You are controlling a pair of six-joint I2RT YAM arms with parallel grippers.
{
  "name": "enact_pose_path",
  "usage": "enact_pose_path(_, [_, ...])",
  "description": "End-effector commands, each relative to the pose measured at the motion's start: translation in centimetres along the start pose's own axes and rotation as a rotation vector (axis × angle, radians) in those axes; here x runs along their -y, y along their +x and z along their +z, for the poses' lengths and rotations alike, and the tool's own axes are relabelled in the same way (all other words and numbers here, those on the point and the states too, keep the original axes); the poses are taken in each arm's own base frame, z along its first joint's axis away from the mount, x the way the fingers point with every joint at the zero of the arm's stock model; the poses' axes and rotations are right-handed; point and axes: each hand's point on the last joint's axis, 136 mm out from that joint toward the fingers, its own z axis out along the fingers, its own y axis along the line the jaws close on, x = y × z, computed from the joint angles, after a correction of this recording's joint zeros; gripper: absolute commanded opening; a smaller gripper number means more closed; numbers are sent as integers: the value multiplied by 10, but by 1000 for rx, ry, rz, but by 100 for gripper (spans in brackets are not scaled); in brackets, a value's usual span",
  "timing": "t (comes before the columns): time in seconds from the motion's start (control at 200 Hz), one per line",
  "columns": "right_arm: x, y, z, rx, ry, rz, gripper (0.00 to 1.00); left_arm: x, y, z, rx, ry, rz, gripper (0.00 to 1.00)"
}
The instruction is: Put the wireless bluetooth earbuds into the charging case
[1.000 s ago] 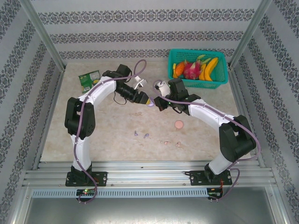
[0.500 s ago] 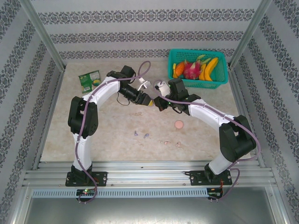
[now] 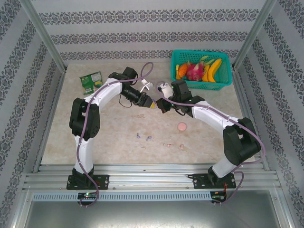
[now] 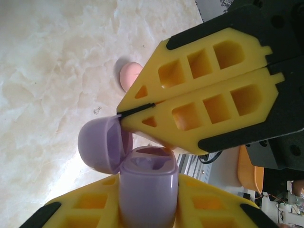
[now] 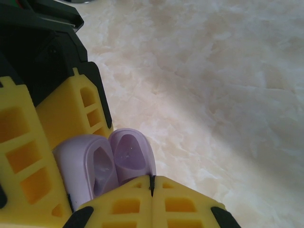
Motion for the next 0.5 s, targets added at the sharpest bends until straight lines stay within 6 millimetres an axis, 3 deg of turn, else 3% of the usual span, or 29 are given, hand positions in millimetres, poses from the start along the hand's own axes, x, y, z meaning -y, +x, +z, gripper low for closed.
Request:
enact_pose_path(0.0, [-9, -19, -11, 52, -27, 5, 0, 6, 3, 6, -11, 56, 4, 23])
enact_pose_path(0.105, [-8, -22, -15, 62, -21, 16, 0, 4, 3, 7, -5, 51, 4, 16])
enact_pose_path(0.23, [-1, -27, -32, 96, 6, 69, 44, -1, 3, 4, 17, 7, 21, 7])
enact_pose_path(0.27, [0, -29, -39, 109, 7, 92, 52, -4, 2, 1, 30, -11, 23, 1])
enact_pose_path(0.495, [5, -24, -80, 167, 46, 235, 67, -6, -8, -24, 163, -152, 89, 0])
